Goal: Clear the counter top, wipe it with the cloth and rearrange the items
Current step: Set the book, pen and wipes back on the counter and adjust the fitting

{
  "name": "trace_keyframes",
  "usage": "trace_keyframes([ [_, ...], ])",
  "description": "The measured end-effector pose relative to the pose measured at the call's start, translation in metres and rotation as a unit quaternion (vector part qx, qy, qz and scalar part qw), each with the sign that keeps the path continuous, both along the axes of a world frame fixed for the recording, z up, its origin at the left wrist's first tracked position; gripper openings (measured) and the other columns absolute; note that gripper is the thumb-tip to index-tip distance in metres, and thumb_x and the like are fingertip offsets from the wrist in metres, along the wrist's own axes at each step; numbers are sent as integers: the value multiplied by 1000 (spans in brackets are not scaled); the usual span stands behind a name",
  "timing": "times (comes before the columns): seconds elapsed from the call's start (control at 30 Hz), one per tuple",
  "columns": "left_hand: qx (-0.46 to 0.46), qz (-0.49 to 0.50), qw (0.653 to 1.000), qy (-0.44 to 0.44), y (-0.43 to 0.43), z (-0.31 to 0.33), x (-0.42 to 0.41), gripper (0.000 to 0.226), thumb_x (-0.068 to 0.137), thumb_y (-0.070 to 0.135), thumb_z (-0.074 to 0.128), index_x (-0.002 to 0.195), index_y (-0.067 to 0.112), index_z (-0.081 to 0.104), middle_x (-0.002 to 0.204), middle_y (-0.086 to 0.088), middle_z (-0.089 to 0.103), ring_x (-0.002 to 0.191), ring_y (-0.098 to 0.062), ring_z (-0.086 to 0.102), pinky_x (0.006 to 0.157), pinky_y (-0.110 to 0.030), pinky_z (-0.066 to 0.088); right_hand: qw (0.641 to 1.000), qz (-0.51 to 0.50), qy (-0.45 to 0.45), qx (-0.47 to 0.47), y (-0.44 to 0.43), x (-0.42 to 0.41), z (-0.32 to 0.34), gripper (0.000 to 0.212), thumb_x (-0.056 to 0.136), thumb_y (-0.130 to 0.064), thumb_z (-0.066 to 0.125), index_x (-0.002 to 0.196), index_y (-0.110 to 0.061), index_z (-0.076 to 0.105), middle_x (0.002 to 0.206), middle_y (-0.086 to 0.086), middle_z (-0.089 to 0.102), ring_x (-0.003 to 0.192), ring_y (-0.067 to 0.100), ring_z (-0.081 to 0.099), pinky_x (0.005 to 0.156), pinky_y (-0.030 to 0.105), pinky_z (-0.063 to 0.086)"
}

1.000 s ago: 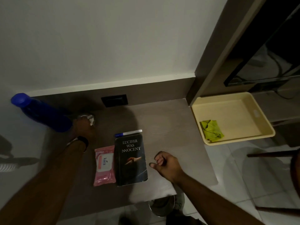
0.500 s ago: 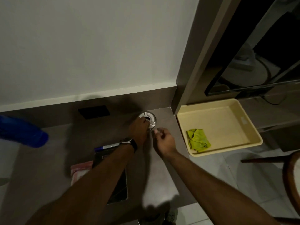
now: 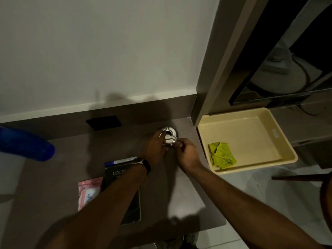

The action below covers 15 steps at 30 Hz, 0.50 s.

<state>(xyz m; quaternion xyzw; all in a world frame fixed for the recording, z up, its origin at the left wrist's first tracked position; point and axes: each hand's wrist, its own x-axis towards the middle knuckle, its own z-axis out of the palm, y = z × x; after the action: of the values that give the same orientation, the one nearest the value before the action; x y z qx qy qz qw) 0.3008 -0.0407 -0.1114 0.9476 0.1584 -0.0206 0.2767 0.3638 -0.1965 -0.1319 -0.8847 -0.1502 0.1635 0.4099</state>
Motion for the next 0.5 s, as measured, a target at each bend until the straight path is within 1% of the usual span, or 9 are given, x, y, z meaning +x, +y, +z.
trace_keyframes([
  [0.03,-21,31,999,-26,6,5,-12,73,89,23,71,153,12,40,159,-8,36,143,-25,44,118,-34,37,1000,23,-21,0,-7,-12,4,19,100,-13,55,110,-13,71,102,9,74,94,27,69,86,37,57],
  [0.1,-12,104,992,-72,31,19,-42,76,91,30,72,155,10,37,161,-12,32,149,-26,36,121,-38,34,996,65,-54,10,-26,-42,12,19,99,-15,56,112,-18,70,105,2,73,96,21,69,88,35,56],
  [0.13,4,147,984,-101,51,28,-61,77,90,34,73,154,12,37,161,-11,32,148,-25,35,120,-39,36,995,79,-60,20,-37,-59,17,21,98,-18,59,115,-20,71,110,-2,72,100,16,69,91,32,56],
  [0.2,40,244,954,-172,101,45,-105,77,85,38,77,148,16,40,153,-8,37,138,-20,44,112,-33,42,993,102,-57,24,-61,-97,25,26,97,-25,63,122,-27,69,117,-12,70,106,6,68,96,25,55],
  [0.27,62,372,899,-225,153,64,-151,76,81,38,80,143,17,40,144,-8,42,123,-14,49,102,-28,44,992,112,-51,13,-79,-134,29,31,95,-24,67,125,-34,68,120,-20,67,109,-3,67,96,21,54],
  [0.33,28,516,816,-259,193,79,-191,80,78,32,85,141,12,38,142,-14,41,115,-15,52,100,-35,53,993,113,-31,10,-80,-165,28,34,92,-19,71,120,-37,69,121,-21,67,108,-4,68,96,26,56],
  [0.4,-23,613,747,-258,219,87,-218,88,75,27,87,142,8,32,145,-17,32,114,-21,54,99,-43,57,994,106,-5,12,-68,-190,25,33,89,-15,74,113,-37,70,121,-20,68,105,-1,70,96,33,59],
  [0.43,-54,640,724,-253,230,88,-228,94,74,25,86,144,10,26,148,-16,28,117,-23,54,103,-43,55,995,97,3,14,-59,-200,25,32,88,-14,74,110,-38,70,121,-21,68,104,-1,70,97,35,59],
  [0.5,-128,660,694,-257,246,90,-239,106,74,24,85,152,19,13,158,-11,19,136,-25,46,116,-40,44,997,71,9,20,-42,-212,27,32,89,-14,72,106,-41,67,119,-23,67,104,-2,68,97,33,58],
])
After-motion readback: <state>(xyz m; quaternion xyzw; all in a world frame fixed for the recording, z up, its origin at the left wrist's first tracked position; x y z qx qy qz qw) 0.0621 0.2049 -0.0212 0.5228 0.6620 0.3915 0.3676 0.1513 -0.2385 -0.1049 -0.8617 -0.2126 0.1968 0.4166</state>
